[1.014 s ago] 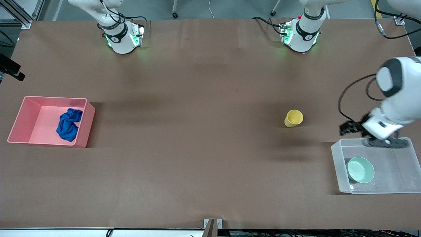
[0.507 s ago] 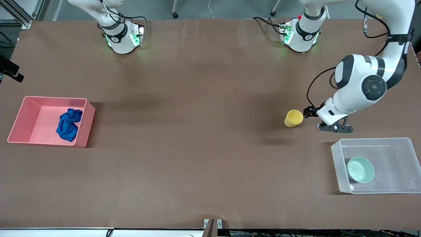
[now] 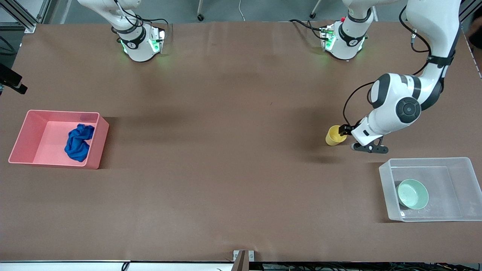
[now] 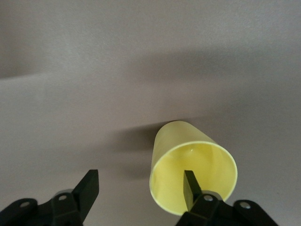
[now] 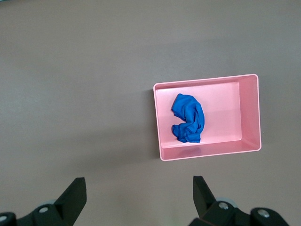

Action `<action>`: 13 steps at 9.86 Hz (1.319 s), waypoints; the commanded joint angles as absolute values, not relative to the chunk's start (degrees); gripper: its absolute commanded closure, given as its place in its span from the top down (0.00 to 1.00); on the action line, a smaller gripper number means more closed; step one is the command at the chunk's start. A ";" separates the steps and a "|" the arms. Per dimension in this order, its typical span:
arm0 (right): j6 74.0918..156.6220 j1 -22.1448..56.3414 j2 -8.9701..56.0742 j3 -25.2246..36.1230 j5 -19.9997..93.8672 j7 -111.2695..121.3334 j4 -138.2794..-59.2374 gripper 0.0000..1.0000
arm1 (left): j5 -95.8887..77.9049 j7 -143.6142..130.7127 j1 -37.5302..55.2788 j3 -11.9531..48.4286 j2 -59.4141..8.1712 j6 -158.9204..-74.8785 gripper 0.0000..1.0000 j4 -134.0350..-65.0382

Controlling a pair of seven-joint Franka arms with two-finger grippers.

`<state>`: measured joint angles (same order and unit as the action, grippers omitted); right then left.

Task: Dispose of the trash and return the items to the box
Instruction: 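Lift the yellow cup and carry it over the clear box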

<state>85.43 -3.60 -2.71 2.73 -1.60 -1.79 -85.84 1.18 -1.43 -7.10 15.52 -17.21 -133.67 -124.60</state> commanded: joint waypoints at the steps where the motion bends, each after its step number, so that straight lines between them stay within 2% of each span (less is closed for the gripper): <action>1: 86.13 -3.78 -4.22 2.72 -1.23 -1.67 -87.54 1.00 | 2.37 -2.11 -7.03 15.91 -19.59 -139.11 0.80 -127.52; 2: 86.13 -3.78 -4.22 2.72 -1.23 -1.67 -87.54 1.00 | 2.37 -2.54 -5.99 15.91 -20.21 -140.09 0.69 -127.62; 3: 86.13 -3.78 -4.22 2.64 -1.23 -1.67 -87.54 1.00 | 2.37 -3.77 -5.98 15.91 -20.30 -140.10 0.28 -127.62; 4: 86.13 -3.78 -4.22 2.72 -1.23 -1.67 -87.54 1.00 | 2.37 -3.78 -5.98 15.91 -20.30 -140.10 0.10 -127.53; 5: 86.13 -3.78 -4.22 2.72 -1.23 -1.67 -87.54 1.00 | 2.37 -3.52 -5.98 15.91 -20.39 -140.18 0.01 -127.36; 7: 86.13 -3.69 -4.22 2.72 -1.23 -1.67 -87.45 1.00 | 2.37 -2.55 -6.33 16.00 -19.69 -139.84 0.00 -125.96; 9: 86.13 -3.78 -4.22 2.72 -1.23 -1.67 -87.54 1.00 | 2.37 -2.55 -6.50 16.00 -17.94 -138.61 0.00 -121.23; 11: 86.13 -3.69 -4.22 2.64 -1.23 -1.67 -87.54 1.00 | 2.37 -2.46 -7.81 15.82 -18.54 -128.82 0.00 -109.76; 13: 86.13 -3.69 -4.22 2.64 -1.23 -1.67 -87.54 1.00 | 2.55 -0.81 -9.66 15.65 -23.26 -120.01 0.00 -95.61</action>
